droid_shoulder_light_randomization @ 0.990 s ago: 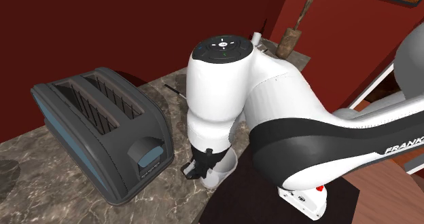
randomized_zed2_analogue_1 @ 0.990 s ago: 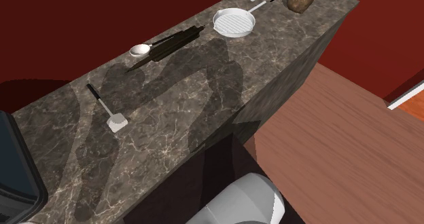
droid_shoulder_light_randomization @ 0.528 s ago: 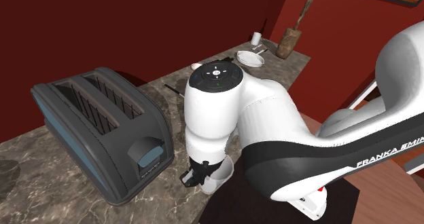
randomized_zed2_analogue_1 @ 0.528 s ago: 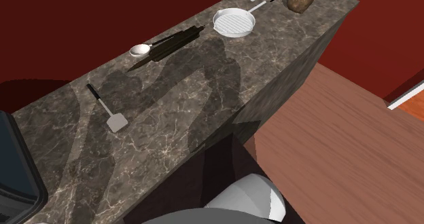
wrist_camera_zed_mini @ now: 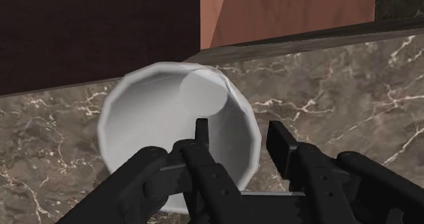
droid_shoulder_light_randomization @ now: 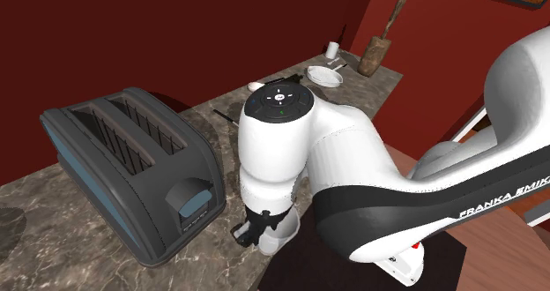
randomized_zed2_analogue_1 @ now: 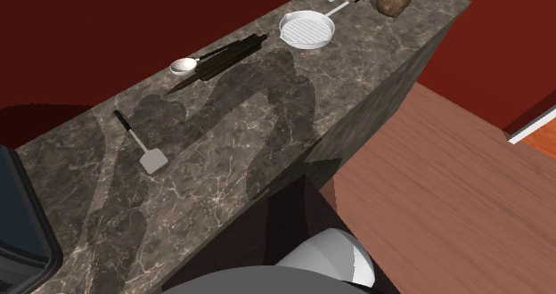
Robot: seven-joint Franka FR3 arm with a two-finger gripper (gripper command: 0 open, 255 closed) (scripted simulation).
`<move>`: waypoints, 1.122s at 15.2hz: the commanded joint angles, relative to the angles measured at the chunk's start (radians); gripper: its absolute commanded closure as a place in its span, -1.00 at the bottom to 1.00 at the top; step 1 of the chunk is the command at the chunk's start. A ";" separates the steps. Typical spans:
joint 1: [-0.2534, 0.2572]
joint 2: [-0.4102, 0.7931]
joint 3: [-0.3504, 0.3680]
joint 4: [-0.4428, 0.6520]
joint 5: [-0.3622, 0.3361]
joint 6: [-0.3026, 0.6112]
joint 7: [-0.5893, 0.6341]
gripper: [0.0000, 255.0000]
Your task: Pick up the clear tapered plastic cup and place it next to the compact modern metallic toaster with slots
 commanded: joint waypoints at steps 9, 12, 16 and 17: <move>0.022 -0.054 -0.057 0.095 0.013 -0.140 -0.020 -1.00; 0.023 -0.054 -0.057 0.095 0.013 -0.140 -0.020 -1.00; 0.022 -0.054 -0.057 0.095 0.013 -0.140 -0.020 -1.00; 0.022 -0.054 -0.057 0.095 0.013 -0.140 -0.020 -1.00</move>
